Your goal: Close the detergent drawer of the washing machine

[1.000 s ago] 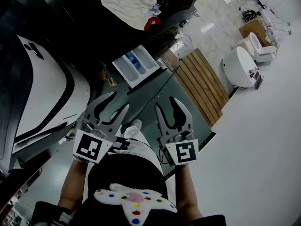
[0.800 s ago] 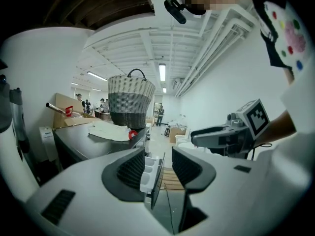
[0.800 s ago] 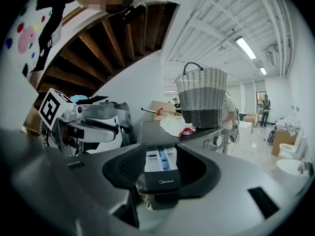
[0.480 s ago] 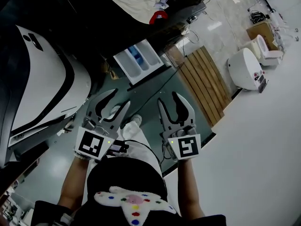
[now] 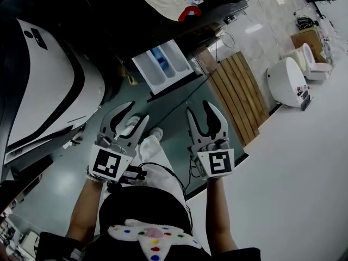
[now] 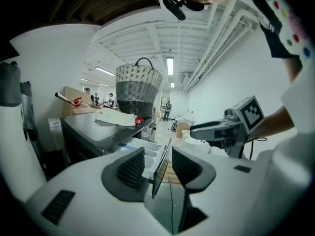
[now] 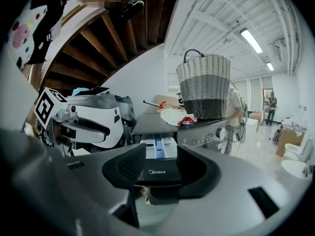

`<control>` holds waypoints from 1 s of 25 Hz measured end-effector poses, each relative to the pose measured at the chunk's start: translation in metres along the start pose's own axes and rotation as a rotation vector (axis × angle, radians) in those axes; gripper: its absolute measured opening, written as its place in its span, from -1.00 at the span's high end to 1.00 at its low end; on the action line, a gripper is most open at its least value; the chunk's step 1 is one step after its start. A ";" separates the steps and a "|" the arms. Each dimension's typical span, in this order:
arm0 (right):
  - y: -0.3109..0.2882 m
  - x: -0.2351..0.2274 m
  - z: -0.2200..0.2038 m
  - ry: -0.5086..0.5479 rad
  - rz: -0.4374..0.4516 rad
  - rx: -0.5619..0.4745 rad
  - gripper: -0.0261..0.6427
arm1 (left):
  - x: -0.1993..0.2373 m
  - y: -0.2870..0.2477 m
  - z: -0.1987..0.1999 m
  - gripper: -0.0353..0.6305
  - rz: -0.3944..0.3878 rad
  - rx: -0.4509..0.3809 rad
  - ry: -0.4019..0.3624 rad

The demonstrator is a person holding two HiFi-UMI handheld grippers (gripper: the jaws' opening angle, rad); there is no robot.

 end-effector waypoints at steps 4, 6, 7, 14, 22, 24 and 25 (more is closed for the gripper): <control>-0.007 -0.009 -0.011 0.021 0.003 0.008 0.37 | 0.000 -0.003 -0.014 0.37 0.004 0.014 0.002; -0.012 -0.016 -0.017 0.045 0.001 0.005 0.37 | 0.001 -0.005 -0.021 0.37 0.014 0.021 -0.006; -0.014 -0.019 -0.020 0.058 -0.001 0.014 0.36 | 0.001 -0.007 -0.025 0.37 0.019 0.028 -0.009; -0.028 -0.031 -0.039 0.067 0.037 0.040 0.35 | 0.001 -0.018 -0.049 0.37 0.073 0.088 0.038; -0.043 -0.049 -0.072 0.108 0.097 0.069 0.29 | -0.002 -0.033 -0.077 0.37 0.101 0.116 0.019; -0.046 -0.053 -0.077 0.113 0.105 0.080 0.29 | -0.003 -0.036 -0.083 0.37 0.119 0.139 0.024; -0.048 -0.056 -0.080 0.110 0.106 0.083 0.29 | -0.003 -0.037 -0.085 0.37 0.128 0.139 0.033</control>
Point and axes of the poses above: the fingertips, and each gripper's own axes: y backward along the fingers, x to its left, z out of its top, the point moved 5 cm from there along y, backward along the fingers, and after that the axes turned 3 degrees about z, right-handed, at the moved point
